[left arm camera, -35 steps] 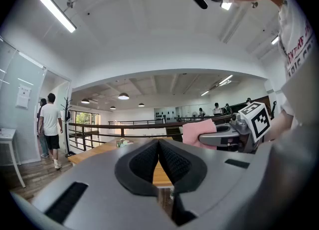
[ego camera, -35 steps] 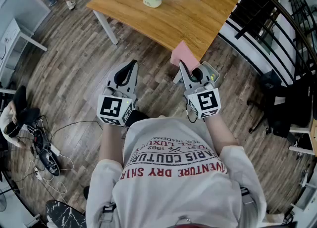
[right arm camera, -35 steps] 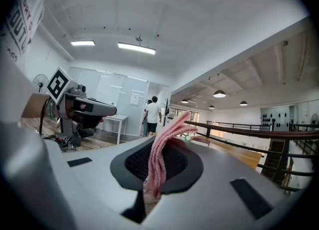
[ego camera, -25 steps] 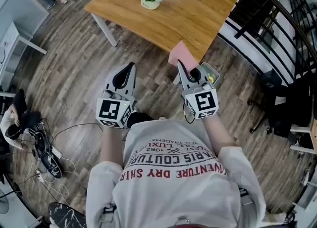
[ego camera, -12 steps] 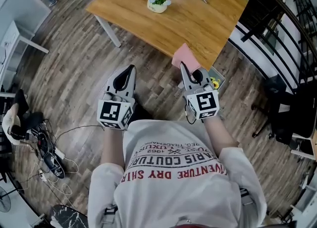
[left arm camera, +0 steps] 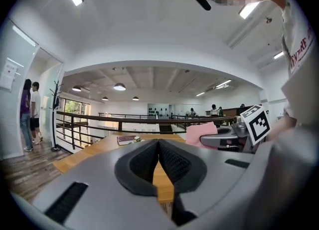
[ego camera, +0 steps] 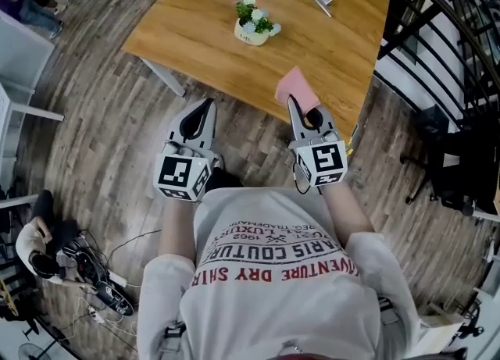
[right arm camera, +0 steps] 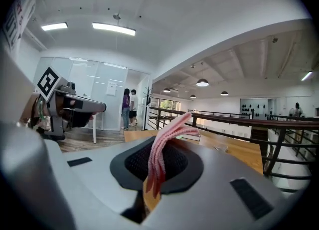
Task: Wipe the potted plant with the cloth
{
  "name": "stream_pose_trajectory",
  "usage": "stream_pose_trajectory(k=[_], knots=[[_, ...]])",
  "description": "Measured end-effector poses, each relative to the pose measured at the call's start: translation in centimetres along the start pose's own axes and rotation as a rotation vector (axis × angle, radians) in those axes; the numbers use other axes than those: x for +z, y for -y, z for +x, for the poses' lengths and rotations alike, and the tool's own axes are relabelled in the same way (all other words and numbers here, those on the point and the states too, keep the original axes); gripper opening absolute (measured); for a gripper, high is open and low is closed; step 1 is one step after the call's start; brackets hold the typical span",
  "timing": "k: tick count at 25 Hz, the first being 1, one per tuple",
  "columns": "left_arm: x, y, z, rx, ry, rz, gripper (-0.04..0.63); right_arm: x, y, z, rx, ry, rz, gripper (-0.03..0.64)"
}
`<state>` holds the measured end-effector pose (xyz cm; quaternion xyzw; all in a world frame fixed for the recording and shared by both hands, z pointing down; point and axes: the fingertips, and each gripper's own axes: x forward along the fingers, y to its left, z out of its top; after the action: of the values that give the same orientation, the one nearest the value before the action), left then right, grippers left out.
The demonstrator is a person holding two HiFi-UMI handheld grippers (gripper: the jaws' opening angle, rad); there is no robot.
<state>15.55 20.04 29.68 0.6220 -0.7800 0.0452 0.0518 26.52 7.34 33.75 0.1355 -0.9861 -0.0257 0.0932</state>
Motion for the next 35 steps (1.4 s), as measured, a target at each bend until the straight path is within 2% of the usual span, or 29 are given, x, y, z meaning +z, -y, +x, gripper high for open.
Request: stream_pose_trajectory(k=[6, 10, 15, 21, 26, 35], knots=[[0.8, -9.5, 3.7, -0.120, 0.012, 0.002, 0.017, 2.1, -1.0, 7.8, -0.144, -0.025, 0.003, 0.035], [0.7, -13.9, 6.7, -0.224, -0.014, 0.020, 0.017, 2.6, -0.4, 11.4, -0.273, -0.053, 0.044, 0.035], [0.5, -16.5, 10.5, -0.322, -0.037, -0.004, 0.017, 2.1, 1.0, 13.7, -0.380, -0.107, 0.065, 0.035], [-1.0, -16.2, 15.3, -0.383, -0.090, -0.027, 0.017, -0.2, 5.1, 14.5, -0.479, -0.178, 0.072, 0.035], [-2.2, -15.5, 19.9, -0.416, -0.122, -0.017, 0.017, -2.4, 9.3, 16.4, -0.497, -0.231, 0.097, 0.035], [-6.7, -14.8, 25.4, -0.419, -0.230, -0.016, 0.017, -9.6, 12.5, 19.6, -0.407, -0.400, 0.150, 0.035]])
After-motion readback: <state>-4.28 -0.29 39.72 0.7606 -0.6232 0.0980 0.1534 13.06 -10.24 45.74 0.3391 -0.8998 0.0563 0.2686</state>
